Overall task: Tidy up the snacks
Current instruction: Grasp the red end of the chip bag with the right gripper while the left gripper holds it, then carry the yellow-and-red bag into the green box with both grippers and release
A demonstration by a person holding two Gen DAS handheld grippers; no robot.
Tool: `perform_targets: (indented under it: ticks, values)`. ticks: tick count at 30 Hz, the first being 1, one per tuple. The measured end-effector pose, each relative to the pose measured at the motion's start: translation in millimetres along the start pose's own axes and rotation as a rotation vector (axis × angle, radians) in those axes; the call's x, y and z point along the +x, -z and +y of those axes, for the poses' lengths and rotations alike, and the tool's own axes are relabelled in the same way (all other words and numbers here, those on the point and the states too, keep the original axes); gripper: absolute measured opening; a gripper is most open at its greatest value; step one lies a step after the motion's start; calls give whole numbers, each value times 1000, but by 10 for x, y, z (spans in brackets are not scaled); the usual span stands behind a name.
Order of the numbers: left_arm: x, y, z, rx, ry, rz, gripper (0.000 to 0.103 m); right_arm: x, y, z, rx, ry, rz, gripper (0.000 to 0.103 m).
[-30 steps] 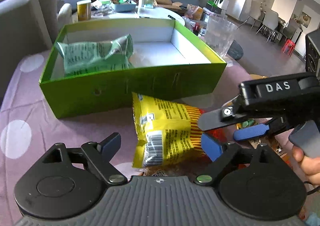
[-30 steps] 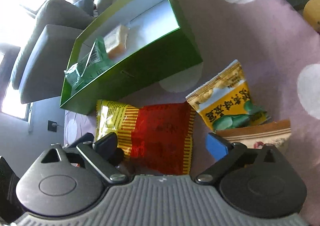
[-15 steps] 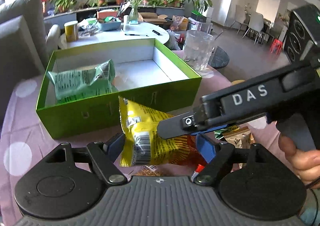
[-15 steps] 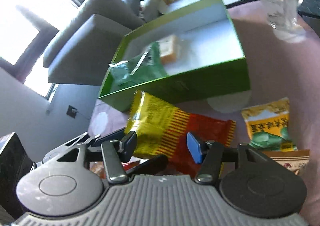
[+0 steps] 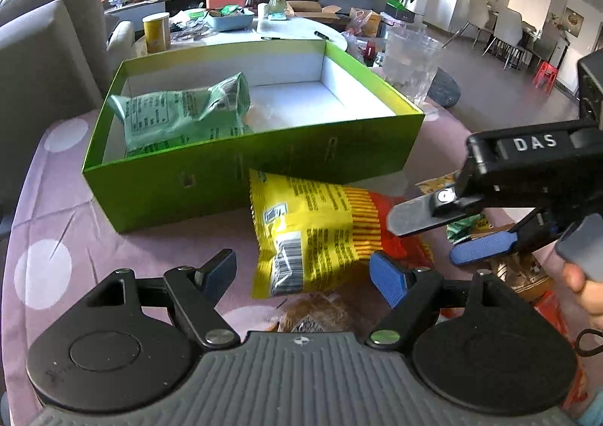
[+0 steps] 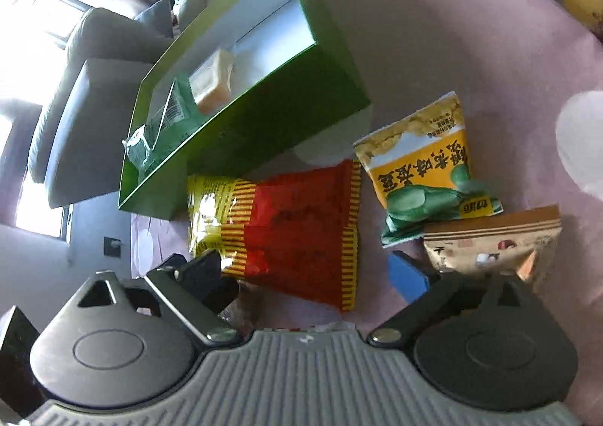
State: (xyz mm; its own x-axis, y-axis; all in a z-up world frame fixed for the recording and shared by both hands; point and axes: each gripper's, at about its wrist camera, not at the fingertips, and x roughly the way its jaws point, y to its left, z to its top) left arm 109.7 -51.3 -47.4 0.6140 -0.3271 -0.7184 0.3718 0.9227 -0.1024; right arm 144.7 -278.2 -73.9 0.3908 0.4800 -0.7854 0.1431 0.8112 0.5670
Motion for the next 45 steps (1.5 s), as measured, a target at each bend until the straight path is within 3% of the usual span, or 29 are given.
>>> perform_targets:
  ticks: [3, 7, 11, 18, 27, 34, 45]
  values:
    - [84, -32, 12, -2, 26, 17, 77, 79, -59, 38, -5, -29, 5, 84]
    - [167, -41, -30, 9, 42, 35, 76, 160, -118, 86, -18, -79, 4, 82]
    - [100, -21, -122, 61, 16, 8, 75, 177, -88, 205, -148, -70, 2, 51]
    - [-223, -71, -101, 38, 21, -72, 74, 27, -15, 321, -238, -105, -40, 44]
    - [-426, -400, -237, 76, 15, -185, 74, -431, -102, 530, -349, -121, -200, 44]
    - [-149, -689, -265, 85, 8, -174, 74, -435, -371, 540, -392, -90, -247, 44]
    - [202, -875, -194, 82, -25, -139, 75, -283, -653, 527, -436, -50, -272, 44]
